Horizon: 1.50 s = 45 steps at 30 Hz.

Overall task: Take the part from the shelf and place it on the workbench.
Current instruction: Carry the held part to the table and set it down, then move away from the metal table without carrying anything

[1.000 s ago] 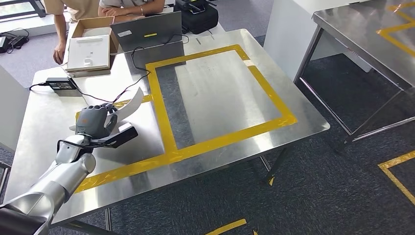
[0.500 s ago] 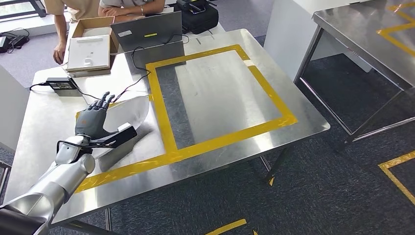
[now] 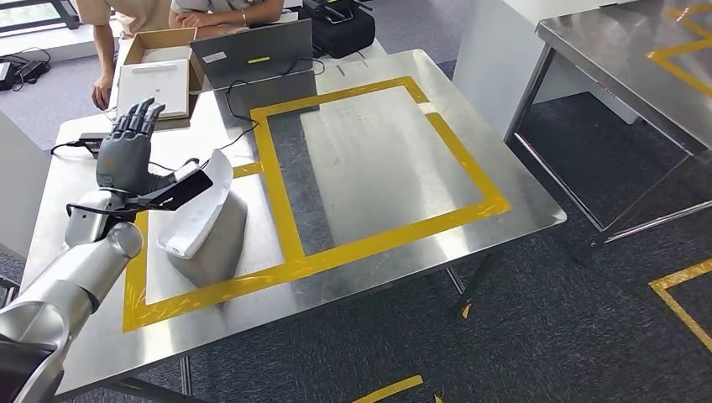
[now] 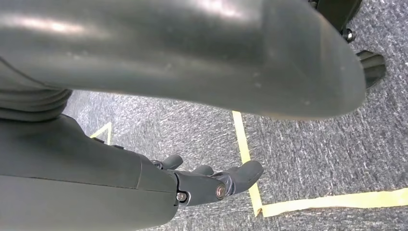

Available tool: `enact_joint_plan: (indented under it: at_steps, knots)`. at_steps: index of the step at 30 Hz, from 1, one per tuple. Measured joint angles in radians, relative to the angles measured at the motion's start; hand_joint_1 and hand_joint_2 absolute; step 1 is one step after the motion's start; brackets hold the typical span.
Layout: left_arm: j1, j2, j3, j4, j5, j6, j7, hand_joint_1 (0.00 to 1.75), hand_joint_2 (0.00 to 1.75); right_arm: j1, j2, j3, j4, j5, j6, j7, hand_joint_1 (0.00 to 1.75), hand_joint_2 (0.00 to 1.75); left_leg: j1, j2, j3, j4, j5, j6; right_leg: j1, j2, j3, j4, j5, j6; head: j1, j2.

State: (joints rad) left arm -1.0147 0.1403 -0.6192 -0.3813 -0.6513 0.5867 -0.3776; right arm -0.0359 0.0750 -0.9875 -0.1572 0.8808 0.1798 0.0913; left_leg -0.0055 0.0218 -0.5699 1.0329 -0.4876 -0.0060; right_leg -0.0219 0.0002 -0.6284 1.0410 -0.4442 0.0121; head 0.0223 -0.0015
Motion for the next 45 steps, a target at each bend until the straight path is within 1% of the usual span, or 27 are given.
enact_joint_plan:
  at_steps: [5,7,8,9,11,12,13,14,16,18,19,21,23,25,27,28,29,31,33,34,37,38,39,42,43,44,45]
  knots:
    - [-0.094,0.035,0.030,-0.065,0.029,-0.020,-0.028,0.00,0.00,0.000,0.004,-0.003,0.000,0.001,0.014,-0.021,0.00,0.00,-0.003,0.000,-0.005,0.006,0.000,0.009,-0.003,0.000,0.001,-0.003,0.006,0.009,0.000,0.000]
    - [-0.113,0.058,0.039,-0.107,0.043,-0.027,-0.032,0.00,0.00,0.000,0.004,-0.004,0.000,0.004,0.017,-0.026,0.00,0.00,0.002,0.003,0.001,-0.008,0.013,0.019,-0.001,0.002,0.001,-0.006,0.005,0.017,0.000,0.000]
    - [-0.118,0.070,0.043,-0.129,0.049,-0.029,-0.031,0.00,0.00,0.000,0.004,-0.005,0.000,0.006,0.018,-0.027,0.00,0.00,0.005,0.005,0.003,-0.017,0.021,0.025,0.000,0.002,-0.004,0.007,-0.009,0.019,0.001,0.000]
    - [-0.120,0.081,0.045,-0.152,0.053,-0.033,-0.029,0.00,0.00,0.000,0.003,-0.005,0.000,0.008,0.018,-0.025,0.00,0.00,0.008,0.008,0.004,-0.025,0.028,0.030,0.002,0.003,-0.018,0.040,-0.035,0.020,0.002,0.000]
    - [-0.122,0.104,0.047,-0.187,0.056,-0.040,-0.023,0.00,0.00,0.000,0.003,-0.005,0.000,0.010,0.018,-0.017,0.00,0.00,0.009,0.011,-0.002,-0.025,0.033,0.034,0.001,0.003,-0.066,0.161,-0.105,0.022,0.002,0.000]
    - [-0.122,0.113,0.047,-0.200,0.056,-0.045,-0.019,0.00,0.00,0.000,0.004,-0.006,0.000,0.011,0.019,-0.013,0.00,0.00,0.010,0.011,-0.007,-0.022,0.033,0.034,0.001,0.003,-0.088,0.221,-0.129,0.024,0.002,0.000]
    - [-0.122,0.121,0.047,-0.212,0.056,-0.050,-0.015,0.00,0.00,0.000,0.004,-0.006,0.000,0.011,0.018,-0.010,0.00,0.00,0.010,0.011,-0.012,-0.018,0.034,0.034,-0.001,0.002,-0.099,0.255,-0.136,0.026,0.002,0.000]
    - [-0.122,0.126,0.046,-0.220,0.056,-0.055,-0.011,0.00,0.00,-0.001,0.004,-0.007,0.000,0.010,0.018,-0.008,0.00,0.00,0.011,0.011,-0.017,-0.013,0.034,0.032,-0.002,0.002,-0.091,0.252,-0.125,0.027,0.002,0.000]
    - [-0.123,0.132,0.046,-0.235,0.056,-0.060,-0.004,0.00,0.00,-0.004,0.004,-0.008,0.000,0.008,0.017,-0.006,0.00,0.00,0.014,0.010,-0.028,0.001,0.033,0.026,-0.006,-0.002,-0.030,0.147,-0.076,0.029,0.002,0.000]
    - [-0.126,0.134,0.046,-0.245,0.054,-0.061,0.001,0.00,0.00,-0.010,0.007,-0.012,0.000,0.004,0.014,-0.004,0.00,0.00,0.013,0.008,-0.040,0.014,0.033,0.014,-0.004,-0.006,0.025,0.048,-0.047,0.022,0.001,0.000]
    - [-0.129,0.134,0.045,-0.247,0.053,-0.061,0.003,0.00,0.00,-0.012,0.009,-0.014,0.000,0.001,0.013,-0.002,0.00,0.00,0.011,0.007,-0.045,0.018,0.035,0.007,-0.002,-0.007,0.034,0.028,-0.047,0.015,0.001,0.000]
    - [-0.134,0.131,0.044,-0.248,0.048,-0.061,0.007,0.00,0.00,-0.015,0.012,-0.019,0.000,-0.005,0.010,-0.001,0.00,0.00,0.010,0.007,-0.048,0.018,0.042,-0.007,0.000,-0.003,0.027,0.026,-0.042,-0.002,0.000,0.000]
    - [-0.139,0.127,0.041,-0.247,0.043,-0.061,0.010,0.00,0.00,-0.017,0.017,-0.023,0.000,-0.010,0.008,-0.002,0.00,0.00,0.014,0.002,-0.056,0.030,0.027,-0.021,-0.002,-0.001,0.021,0.018,-0.031,-0.019,-0.001,0.000]
    - [-0.145,0.125,0.039,-0.244,0.037,-0.059,0.015,0.00,0.00,-0.018,0.020,-0.026,0.000,-0.012,0.006,-0.005,0.00,0.00,0.016,-0.009,-0.083,0.102,-0.039,-0.030,-0.004,0.000,0.010,0.013,-0.016,-0.031,-0.003,0.000]
    - [-0.151,0.123,0.034,-0.240,0.031,-0.056,0.019,0.00,0.00,-0.018,0.021,-0.029,0.000,-0.013,0.003,-0.008,0.00,0.00,0.016,-0.015,-0.118,0.218,-0.112,-0.034,-0.003,0.003,-0.008,0.012,-0.001,-0.035,-0.005,0.000]
    - [-0.152,0.121,0.031,-0.237,0.027,-0.054,0.022,0.00,0.00,-0.018,0.022,-0.031,0.000,-0.013,0.002,-0.008,0.00,0.00,0.016,-0.016,-0.123,0.255,-0.128,-0.035,-0.002,0.004,-0.018,0.013,0.007,-0.035,-0.005,0.000]
    - [-0.152,0.119,0.027,-0.235,0.022,-0.051,0.024,0.00,0.00,-0.018,0.023,-0.032,0.000,-0.013,0.001,-0.009,0.00,0.00,0.016,-0.016,-0.114,0.262,-0.126,-0.034,-0.002,0.005,-0.028,0.013,0.014,-0.034,-0.005,0.000]
    - [-0.155,0.111,0.020,-0.230,0.009,-0.045,0.030,0.00,0.00,-0.019,0.026,-0.033,0.000,-0.013,0.001,-0.009,0.00,0.00,0.016,-0.017,-0.047,0.182,-0.082,-0.030,-0.002,0.006,-0.046,0.014,0.030,-0.029,-0.005,0.000]
    - [-0.161,0.101,0.016,-0.229,-0.001,-0.037,0.035,0.00,0.00,-0.021,0.029,-0.035,0.000,-0.013,0.001,-0.010,0.00,0.00,0.014,-0.022,0.033,0.061,-0.057,-0.024,-0.002,0.007,-0.058,0.013,0.046,-0.019,-0.004,0.000]
    - [-0.164,0.097,0.014,-0.228,-0.005,-0.033,0.038,0.00,0.00,-0.021,0.031,-0.037,0.000,-0.013,0.001,-0.010,0.00,0.00,0.011,-0.024,0.055,0.023,-0.056,-0.021,-0.002,0.008,-0.061,0.011,0.054,-0.012,-0.005,0.000]
    - [-0.167,0.086,0.010,-0.225,-0.018,-0.021,0.049,0.00,0.00,-0.021,0.033,-0.041,0.000,-0.013,0.003,-0.012,0.00,0.00,0.006,-0.025,0.049,0.004,-0.044,-0.003,-0.003,0.011,-0.063,0.002,0.077,0.010,-0.009,0.000]
    - [-0.167,0.080,0.007,-0.224,-0.022,-0.019,0.052,0.00,0.00,-0.020,0.033,-0.041,0.000,-0.013,0.004,-0.012,0.00,0.00,0.007,-0.023,0.042,0.003,-0.034,0.006,-0.003,0.011,-0.068,0.006,0.069,0.016,-0.009,0.000]
    - [-0.168,0.075,0.005,-0.223,-0.027,-0.018,0.056,0.00,0.00,-0.019,0.033,-0.041,0.000,-0.013,0.006,-0.013,0.00,0.00,0.009,-0.020,0.033,0.000,-0.023,0.015,-0.004,0.010,-0.078,0.027,0.041,0.020,-0.008,0.000]
    - [-0.168,0.070,0.002,-0.224,-0.038,-0.017,0.064,0.00,0.00,-0.018,0.034,-0.041,0.000,-0.008,0.013,-0.016,0.00,0.00,0.008,-0.016,-0.004,0.000,0.011,0.030,-0.001,0.008,-0.126,0.192,-0.097,0.025,-0.007,0.000]
    - [-0.166,0.070,0.002,-0.225,-0.040,-0.017,0.065,0.00,0.00,-0.018,0.034,-0.041,0.000,-0.006,0.014,-0.016,0.00,0.00,0.007,-0.016,-0.017,0.000,0.022,0.030,0.000,0.007,-0.135,0.247,-0.119,0.025,-0.008,0.000]
    - [-0.163,0.071,0.002,-0.225,-0.043,-0.018,0.065,0.00,0.00,-0.018,0.034,-0.041,0.000,-0.004,0.015,-0.017,0.00,0.00,0.005,-0.016,-0.031,0.001,0.032,0.031,0.002,0.007,-0.132,0.279,-0.119,0.024,-0.008,0.000]
    - [-0.160,0.073,0.002,-0.225,-0.045,-0.018,0.067,0.00,0.00,-0.017,0.033,-0.041,0.000,-0.002,0.015,-0.018,0.00,0.00,0.003,-0.016,-0.044,0.002,0.041,0.030,0.004,0.007,-0.111,0.276,-0.099,0.021,-0.007,0.000]
